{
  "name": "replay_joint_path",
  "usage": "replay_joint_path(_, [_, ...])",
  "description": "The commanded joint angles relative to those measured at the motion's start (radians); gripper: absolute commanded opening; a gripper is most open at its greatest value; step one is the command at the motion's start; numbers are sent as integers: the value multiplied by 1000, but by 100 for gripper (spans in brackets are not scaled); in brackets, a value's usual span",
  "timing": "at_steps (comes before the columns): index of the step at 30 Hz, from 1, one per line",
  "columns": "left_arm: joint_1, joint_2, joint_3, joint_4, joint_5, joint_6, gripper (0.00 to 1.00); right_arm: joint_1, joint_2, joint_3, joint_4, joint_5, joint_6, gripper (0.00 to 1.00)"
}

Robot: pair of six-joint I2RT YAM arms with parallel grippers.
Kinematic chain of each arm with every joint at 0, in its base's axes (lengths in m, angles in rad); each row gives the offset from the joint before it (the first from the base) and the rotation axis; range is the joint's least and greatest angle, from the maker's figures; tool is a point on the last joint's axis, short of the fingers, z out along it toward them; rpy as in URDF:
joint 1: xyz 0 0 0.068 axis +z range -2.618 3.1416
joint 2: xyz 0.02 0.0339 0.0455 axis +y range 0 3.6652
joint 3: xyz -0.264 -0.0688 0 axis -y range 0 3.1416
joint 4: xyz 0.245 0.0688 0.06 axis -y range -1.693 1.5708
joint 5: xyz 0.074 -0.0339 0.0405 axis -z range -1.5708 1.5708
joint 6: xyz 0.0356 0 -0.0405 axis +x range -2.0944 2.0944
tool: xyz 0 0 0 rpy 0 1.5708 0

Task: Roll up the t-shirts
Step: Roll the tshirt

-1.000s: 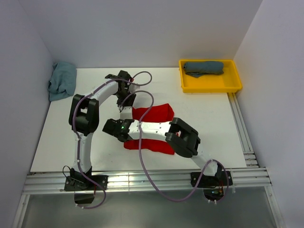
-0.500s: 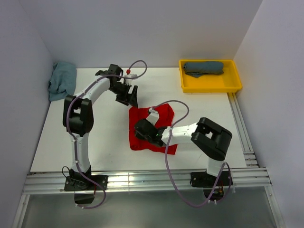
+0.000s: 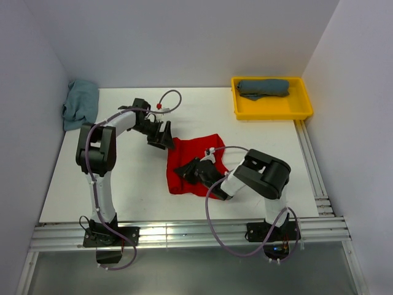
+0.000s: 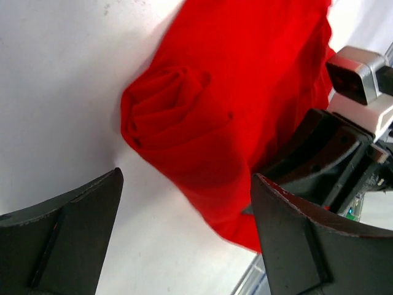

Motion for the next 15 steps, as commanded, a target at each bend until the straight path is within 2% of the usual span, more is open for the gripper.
replay_joint_path(1, [-12, 24, -29, 122, 54, -20, 90, -6, 75, -27, 154, -46, 64, 24])
replay_joint_path(4, [-20, 42, -54, 170, 20, -66, 83, -6, 103, -43, 221, -58, 83, 24])
replay_joint_path(7, [-27, 45, -43, 159, -6, -89, 61, -6, 90, -41, 169, -54, 55, 29])
replay_joint_path(8, [-30, 33, -42, 158, -48, -92, 45, -3, 63, -37, 134, -39, 41, 31])
replay_joint_path(9, [-35, 29, -37, 150, -70, -92, 37, 0, 40, -14, 85, -33, 5, 36])
replay_joint_path(10, [-44, 24, -25, 127, -93, -92, 30, 5, 20, 3, -42, -22, -17, 40])
replay_joint_path(11, [-49, 21, -14, 106, -130, -86, 18, 15, -30, 21, -111, 24, -38, 46])
replay_joint_path(12, [-61, 22, 7, 87, -144, -78, 13, 25, -54, 70, -274, 52, -81, 49])
replay_joint_path(14, [-72, 19, 24, 49, -208, -75, 4, 46, -103, 141, -453, 140, -123, 56])
replay_joint_path(15, [-79, 21, 40, 35, -219, -71, 1, 70, -111, 226, -630, 179, -156, 57])
